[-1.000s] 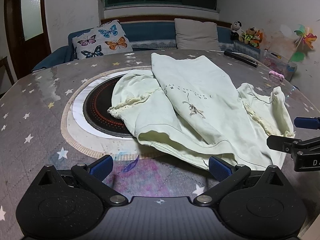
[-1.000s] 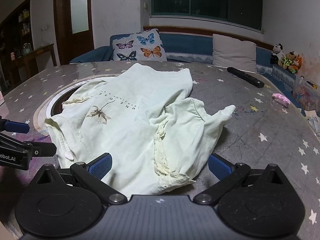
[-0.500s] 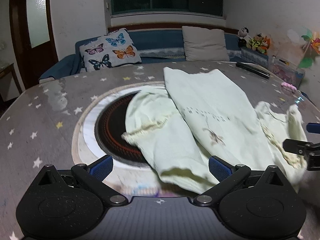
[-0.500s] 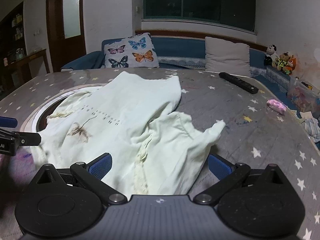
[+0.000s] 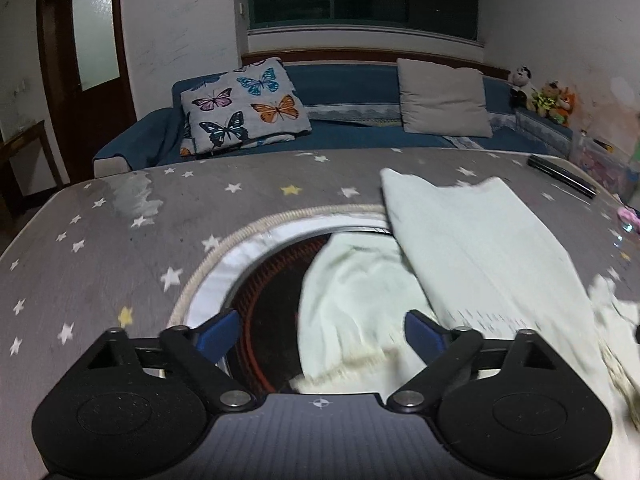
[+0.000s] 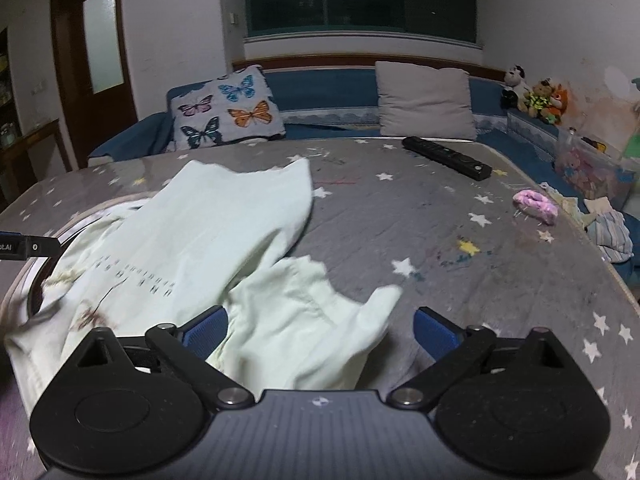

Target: Fold clothes

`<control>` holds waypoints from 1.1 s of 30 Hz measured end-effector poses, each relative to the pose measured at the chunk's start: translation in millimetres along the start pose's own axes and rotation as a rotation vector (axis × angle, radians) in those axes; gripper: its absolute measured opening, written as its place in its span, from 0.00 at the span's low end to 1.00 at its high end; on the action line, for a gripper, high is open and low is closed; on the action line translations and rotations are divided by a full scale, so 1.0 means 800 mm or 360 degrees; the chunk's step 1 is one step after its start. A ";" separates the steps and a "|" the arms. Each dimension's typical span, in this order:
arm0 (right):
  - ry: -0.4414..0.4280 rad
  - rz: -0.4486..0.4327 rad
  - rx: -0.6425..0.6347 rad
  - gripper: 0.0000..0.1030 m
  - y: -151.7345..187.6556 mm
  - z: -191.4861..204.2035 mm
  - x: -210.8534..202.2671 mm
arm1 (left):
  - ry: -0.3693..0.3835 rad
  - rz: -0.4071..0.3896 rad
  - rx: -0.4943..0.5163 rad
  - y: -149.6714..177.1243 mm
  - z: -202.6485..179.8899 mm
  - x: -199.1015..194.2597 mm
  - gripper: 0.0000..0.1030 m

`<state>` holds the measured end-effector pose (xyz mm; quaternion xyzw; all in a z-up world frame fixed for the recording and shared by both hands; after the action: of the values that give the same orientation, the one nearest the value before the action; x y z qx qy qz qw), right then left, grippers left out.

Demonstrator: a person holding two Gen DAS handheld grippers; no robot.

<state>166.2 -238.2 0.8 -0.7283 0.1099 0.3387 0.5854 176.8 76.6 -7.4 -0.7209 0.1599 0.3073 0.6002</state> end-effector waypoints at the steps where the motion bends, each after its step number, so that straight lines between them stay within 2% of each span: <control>1: 0.0001 0.0000 0.0005 0.96 -0.004 -0.003 0.002 | -0.0005 0.0000 -0.0005 -0.006 0.002 0.007 0.78; 3: -0.0003 0.0002 0.0006 0.94 -0.011 -0.008 0.008 | -0.0014 0.0001 -0.0014 -0.018 0.006 0.020 0.71; 5: -0.0016 0.0007 -0.0001 0.90 -0.018 -0.012 0.016 | 0.0017 0.0021 -0.0015 -0.026 0.006 0.033 0.68; 11: -0.0125 0.0096 0.0026 0.80 -0.023 -0.018 0.053 | 0.0096 0.0093 0.0018 -0.038 -0.002 0.069 0.65; 14: -0.0175 0.0143 0.0021 0.70 -0.019 -0.017 0.065 | 0.0124 0.0138 0.0035 -0.035 -0.006 0.082 0.62; 15: -0.0192 0.0157 0.0021 0.66 -0.017 -0.016 0.068 | 0.0135 0.0155 0.0036 -0.033 -0.008 0.086 0.57; 17: -0.0222 0.0184 0.0020 0.64 -0.013 -0.014 0.074 | 0.0160 0.0185 0.0037 -0.029 -0.011 0.093 0.50; 19: -0.0227 0.0180 0.0004 0.53 -0.013 -0.012 0.071 | 0.0176 0.0204 0.0037 -0.027 -0.012 0.098 0.41; 21: -0.0258 0.0180 0.0018 0.37 -0.013 -0.012 0.069 | 0.0193 0.0216 0.0027 -0.027 -0.013 0.101 0.23; 22: -0.0258 0.0182 0.0021 0.33 -0.012 -0.012 0.068 | 0.0210 0.0221 0.0020 -0.026 -0.014 0.103 0.21; 24: -0.0256 0.0183 0.0025 0.18 -0.011 -0.013 0.064 | 0.0222 0.0215 0.0034 -0.026 -0.016 0.102 0.08; 27: -0.0249 0.0176 0.0038 0.07 -0.006 -0.014 0.054 | 0.0179 0.0171 -0.0004 -0.028 -0.005 0.089 0.03; 33: -0.0144 0.0111 0.0053 0.04 -0.003 -0.029 0.023 | 0.0089 0.0082 -0.0084 -0.032 0.017 0.062 0.02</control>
<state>189.7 -254.7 -6.5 -0.6983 0.1144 0.3896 0.5896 226.6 102.6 -20.4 -0.7405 0.1870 0.3064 0.5681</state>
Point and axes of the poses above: each gripper's, at about its wrist camera, not at the fingertips, and x roughly the way its jaws point, z to its left, y to its underside, the point moved 4 cm from there along x, roughly the way its jaws point, and after that the axes turned 10 degrees about -x, right-handed, at the moved point
